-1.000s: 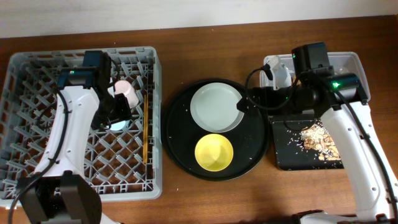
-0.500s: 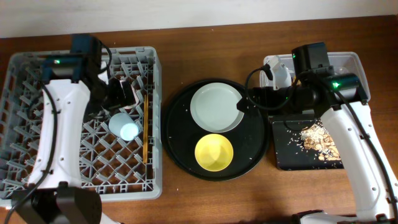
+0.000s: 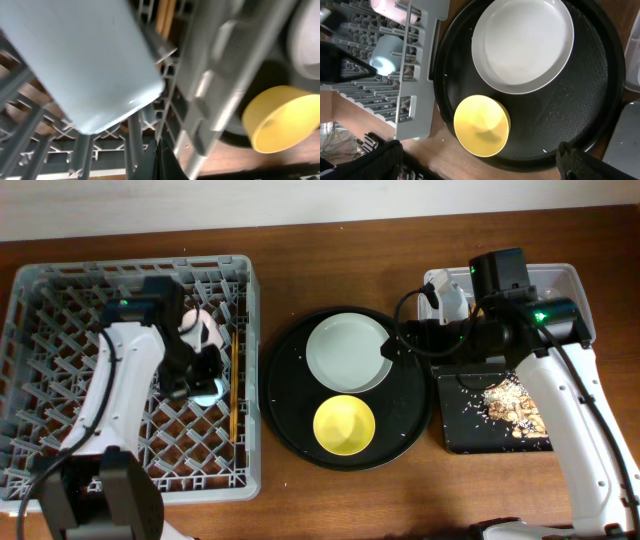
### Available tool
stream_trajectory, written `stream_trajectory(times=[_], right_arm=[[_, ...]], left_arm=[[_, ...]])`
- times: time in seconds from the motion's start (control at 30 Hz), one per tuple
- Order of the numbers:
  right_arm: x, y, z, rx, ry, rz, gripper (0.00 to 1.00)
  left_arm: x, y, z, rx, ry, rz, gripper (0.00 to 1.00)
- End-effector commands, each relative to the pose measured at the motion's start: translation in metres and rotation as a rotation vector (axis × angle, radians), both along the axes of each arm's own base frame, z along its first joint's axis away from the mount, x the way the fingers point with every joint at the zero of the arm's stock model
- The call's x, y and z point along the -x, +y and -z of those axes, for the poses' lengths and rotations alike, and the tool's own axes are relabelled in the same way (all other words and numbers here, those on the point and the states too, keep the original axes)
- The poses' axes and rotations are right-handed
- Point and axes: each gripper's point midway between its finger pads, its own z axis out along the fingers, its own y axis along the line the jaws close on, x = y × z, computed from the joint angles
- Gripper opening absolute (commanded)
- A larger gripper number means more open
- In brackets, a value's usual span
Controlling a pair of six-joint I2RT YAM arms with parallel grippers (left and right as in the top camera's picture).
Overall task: Sort waste into correct bins and load items into the dishwasher rack
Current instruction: 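Lower the blue cup upside down into the rack and open the left gripper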
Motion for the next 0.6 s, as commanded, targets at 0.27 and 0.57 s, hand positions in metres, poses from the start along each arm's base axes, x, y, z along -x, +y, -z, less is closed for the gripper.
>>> stream_trajectory(times=[0.27,0.57], right_arm=[[0.001,0.000,0.005,0.014,0.009,-0.002,0.99],[0.001,0.000,0.005,0.014,0.009,-0.002,0.99]], left_arm=[[-0.034,0.040,-0.019,-0.097,-0.129,-0.082,0.01],[-0.031,0.020,-0.024,0.039,-0.117,-0.076,0.00]])
